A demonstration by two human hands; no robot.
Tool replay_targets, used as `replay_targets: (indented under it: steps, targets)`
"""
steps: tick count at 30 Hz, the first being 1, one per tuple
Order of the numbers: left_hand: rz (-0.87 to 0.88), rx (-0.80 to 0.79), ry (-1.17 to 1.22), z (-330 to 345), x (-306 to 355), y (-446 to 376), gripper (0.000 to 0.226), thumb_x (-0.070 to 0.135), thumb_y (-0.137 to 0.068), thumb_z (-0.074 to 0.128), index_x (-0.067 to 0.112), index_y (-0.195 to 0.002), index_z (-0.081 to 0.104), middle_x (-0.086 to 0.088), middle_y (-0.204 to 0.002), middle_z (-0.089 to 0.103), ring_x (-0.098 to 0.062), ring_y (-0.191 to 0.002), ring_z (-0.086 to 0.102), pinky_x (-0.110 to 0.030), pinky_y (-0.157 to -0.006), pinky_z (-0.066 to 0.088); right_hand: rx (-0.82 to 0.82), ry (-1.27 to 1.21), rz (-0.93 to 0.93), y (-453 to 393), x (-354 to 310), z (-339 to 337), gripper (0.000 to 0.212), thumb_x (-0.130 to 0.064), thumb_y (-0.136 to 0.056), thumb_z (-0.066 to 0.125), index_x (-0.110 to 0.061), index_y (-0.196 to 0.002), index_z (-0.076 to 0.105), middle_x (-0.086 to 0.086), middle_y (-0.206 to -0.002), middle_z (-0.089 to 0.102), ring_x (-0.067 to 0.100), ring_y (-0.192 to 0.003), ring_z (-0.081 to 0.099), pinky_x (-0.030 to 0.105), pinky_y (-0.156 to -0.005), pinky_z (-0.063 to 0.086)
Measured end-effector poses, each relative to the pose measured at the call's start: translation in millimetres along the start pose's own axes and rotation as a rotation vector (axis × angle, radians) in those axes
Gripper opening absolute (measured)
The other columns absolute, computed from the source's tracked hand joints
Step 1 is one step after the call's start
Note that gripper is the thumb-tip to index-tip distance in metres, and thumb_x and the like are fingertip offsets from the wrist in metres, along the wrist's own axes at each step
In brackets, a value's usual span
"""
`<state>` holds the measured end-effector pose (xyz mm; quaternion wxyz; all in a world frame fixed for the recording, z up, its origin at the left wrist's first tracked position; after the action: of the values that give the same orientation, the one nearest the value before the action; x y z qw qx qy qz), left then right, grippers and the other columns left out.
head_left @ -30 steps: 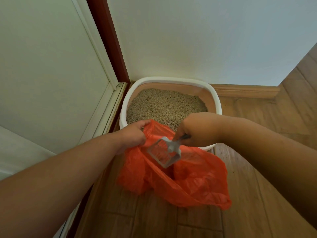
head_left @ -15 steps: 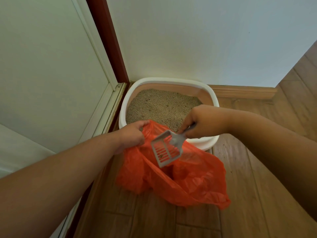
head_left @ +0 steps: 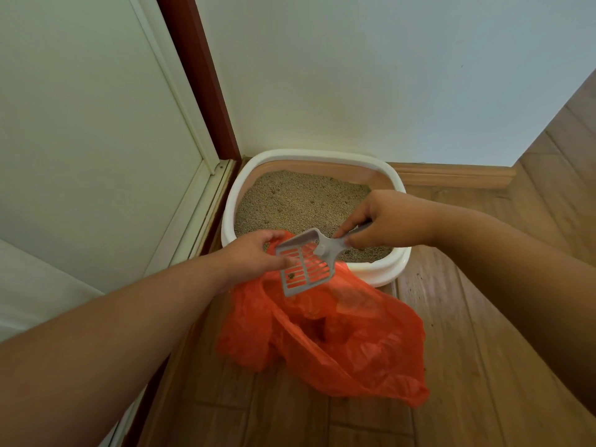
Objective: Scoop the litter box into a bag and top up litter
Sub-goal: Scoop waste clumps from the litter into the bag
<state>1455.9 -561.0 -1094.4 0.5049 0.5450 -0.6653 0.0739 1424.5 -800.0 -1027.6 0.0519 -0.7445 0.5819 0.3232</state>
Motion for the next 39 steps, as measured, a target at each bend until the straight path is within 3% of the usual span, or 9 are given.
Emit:
replay_targets:
  steps: [3, 6, 10, 13, 21, 26, 31, 34, 39]
  targets:
    - [0.061, 0.026, -0.109, 4, 5, 0, 0.066, 0.027, -0.083, 0.085, 0.029, -0.14, 0.055, 0.022, -0.103, 0.065, 0.017, -0.078, 0.061, -0.007, -0.066, 0.048, 0.008, 0.013, -0.032, -2, -4, 0, 0.019, -0.034, -0.089, 0.075, -0.041, -0.105, 0.079, -0.002, -0.086, 0.076, 0.02, -0.084, 0.069, 0.041, -0.08, 0.056]
    - [0.102, 0.055, -0.22, 6, 6, -5, 0.048, 0.024, -0.078, 0.088, 0.026, -0.121, 0.066, 0.013, -0.096, 0.076, 0.003, -0.081, 0.072, -0.033, -0.085, 0.061, 0.024, 0.003, -0.049, -3, -6, -1, 0.018, -0.034, -0.088, 0.075, -0.043, -0.103, 0.079, 0.0, -0.085, 0.077, 0.023, -0.084, 0.069, 0.044, -0.081, 0.057]
    - [0.059, 0.032, -0.257, 6, 5, -6, 0.076, 0.018, -0.074, 0.086, 0.025, -0.142, 0.054, 0.008, -0.119, 0.069, -0.005, -0.096, 0.07, -0.029, -0.085, 0.06, 0.011, 0.036, -0.041, -2, -5, -1, 0.019, -0.035, -0.088, 0.074, -0.042, -0.104, 0.079, -0.004, -0.086, 0.077, 0.019, -0.083, 0.069, 0.041, -0.079, 0.058]
    - [-0.029, 0.001, -0.258, 3, 1, -6, 0.102, 0.014, -0.066, 0.081, 0.031, -0.155, 0.036, 0.001, -0.141, 0.051, -0.018, -0.108, 0.065, -0.039, -0.085, 0.062, -0.009, 0.142, -0.016, 2, -1, -3, 0.021, -0.033, -0.088, 0.073, -0.039, -0.107, 0.08, -0.009, -0.087, 0.076, 0.012, -0.082, 0.068, 0.032, -0.077, 0.054]
    - [-0.057, 0.086, -0.18, -6, -1, -5, 0.083, -0.004, -0.08, 0.062, 0.029, -0.153, 0.041, 0.0, -0.114, 0.065, -0.013, -0.079, 0.068, -0.03, -0.057, 0.058, 0.016, 0.212, -0.01, 9, -3, -18, 0.022, -0.038, -0.09, 0.07, -0.044, -0.11, 0.077, -0.015, -0.086, 0.076, 0.008, -0.08, 0.069, 0.031, -0.074, 0.057]
    - [-0.005, 0.119, -0.141, -10, 2, -3, 0.091, -0.004, -0.081, 0.062, 0.036, -0.156, 0.032, 0.005, -0.144, 0.047, -0.023, -0.11, 0.064, -0.027, -0.059, 0.058, 0.091, 0.2, -0.032, 10, -12, -23, 0.022, -0.038, -0.091, 0.069, -0.042, -0.111, 0.077, -0.021, -0.089, 0.075, 0.0, -0.082, 0.066, 0.022, -0.073, 0.054]
    - [-0.008, 0.06, 0.099, -7, 6, 5, 0.092, -0.021, -0.082, 0.054, 0.039, -0.15, 0.042, -0.001, -0.117, 0.061, -0.02, -0.074, 0.068, -0.025, -0.045, 0.051, -0.005, 0.26, -0.083, 4, -24, 16, 0.024, -0.039, -0.093, 0.065, -0.04, -0.114, 0.077, -0.026, -0.09, 0.074, -0.001, -0.073, 0.06, 0.025, -0.073, 0.05]
    - [-0.028, 0.076, 0.193, -12, 5, 7, 0.093, -0.025, -0.078, 0.048, 0.041, -0.143, 0.053, -0.008, -0.118, 0.062, -0.028, -0.08, 0.069, -0.03, -0.049, 0.053, -0.039, 0.418, -0.054, -1, -22, 32, 0.029, -0.035, -0.094, 0.059, -0.038, -0.118, 0.076, -0.014, -0.105, 0.076, 0.012, -0.09, 0.066, 0.03, -0.077, 0.054]
    - [-0.037, 0.187, 0.019, -20, -1, 5, 0.073, -0.019, -0.082, 0.048, 0.032, -0.131, 0.066, -0.001, -0.104, 0.07, -0.013, -0.06, 0.063, -0.02, -0.043, 0.045, -0.005, 0.315, 0.048, 1, -15, 3, 0.024, -0.035, -0.09, 0.067, -0.038, -0.111, 0.079, -0.019, -0.074, 0.069, 0.005, -0.076, 0.062, 0.028, -0.076, 0.053]
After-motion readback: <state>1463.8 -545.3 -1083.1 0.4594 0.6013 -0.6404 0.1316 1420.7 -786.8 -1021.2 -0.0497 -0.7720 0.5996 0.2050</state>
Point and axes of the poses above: each hand's wrist, its own y-axis away from the middle knuckle, its own z-axis out of the palm, x = y × z, the point moved 4 cm from there along -y, towards the middle knuckle
